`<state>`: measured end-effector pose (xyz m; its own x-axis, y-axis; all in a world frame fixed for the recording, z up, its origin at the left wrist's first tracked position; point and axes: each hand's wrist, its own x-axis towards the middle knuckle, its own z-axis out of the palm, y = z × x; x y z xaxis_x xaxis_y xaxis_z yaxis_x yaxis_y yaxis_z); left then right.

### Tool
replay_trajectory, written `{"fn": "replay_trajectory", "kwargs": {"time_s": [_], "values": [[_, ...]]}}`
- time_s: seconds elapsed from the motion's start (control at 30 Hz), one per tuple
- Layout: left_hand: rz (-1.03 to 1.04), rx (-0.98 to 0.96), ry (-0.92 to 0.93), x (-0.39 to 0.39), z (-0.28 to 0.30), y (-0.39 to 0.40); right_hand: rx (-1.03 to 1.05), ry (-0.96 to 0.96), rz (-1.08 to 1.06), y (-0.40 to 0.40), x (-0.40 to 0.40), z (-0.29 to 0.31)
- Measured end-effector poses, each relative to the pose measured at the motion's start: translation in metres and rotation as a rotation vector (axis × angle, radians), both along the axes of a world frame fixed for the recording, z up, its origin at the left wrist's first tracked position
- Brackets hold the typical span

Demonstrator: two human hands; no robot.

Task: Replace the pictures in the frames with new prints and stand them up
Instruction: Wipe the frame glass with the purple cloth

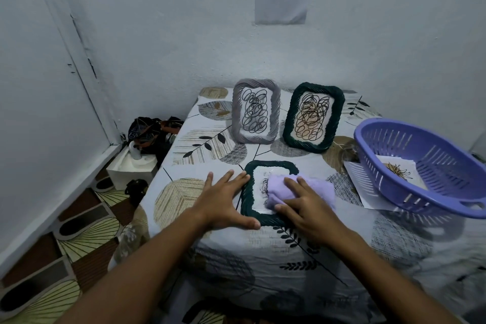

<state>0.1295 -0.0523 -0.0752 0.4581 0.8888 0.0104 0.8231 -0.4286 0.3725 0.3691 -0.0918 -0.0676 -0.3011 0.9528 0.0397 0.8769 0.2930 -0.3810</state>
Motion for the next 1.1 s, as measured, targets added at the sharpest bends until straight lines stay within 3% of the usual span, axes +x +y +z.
{"fn": "replay_trajectory", "kwargs": {"time_s": [0.4,0.67,0.87,1.1], "values": [[0.001,0.008,0.008,-0.001,0.000,0.001,-0.019,-0.130,-0.105,0.088,-0.025,0.011],[0.009,0.007,0.003,-0.001,0.001,0.000,0.015,-0.204,0.014,0.041,-0.025,0.015],[0.007,0.012,-0.001,0.000,0.001,0.000,0.045,-0.126,0.092,-0.008,-0.023,0.011],[0.011,0.003,-0.016,-0.001,0.000,0.001,0.055,-0.141,0.011,0.024,-0.024,0.010]]}}
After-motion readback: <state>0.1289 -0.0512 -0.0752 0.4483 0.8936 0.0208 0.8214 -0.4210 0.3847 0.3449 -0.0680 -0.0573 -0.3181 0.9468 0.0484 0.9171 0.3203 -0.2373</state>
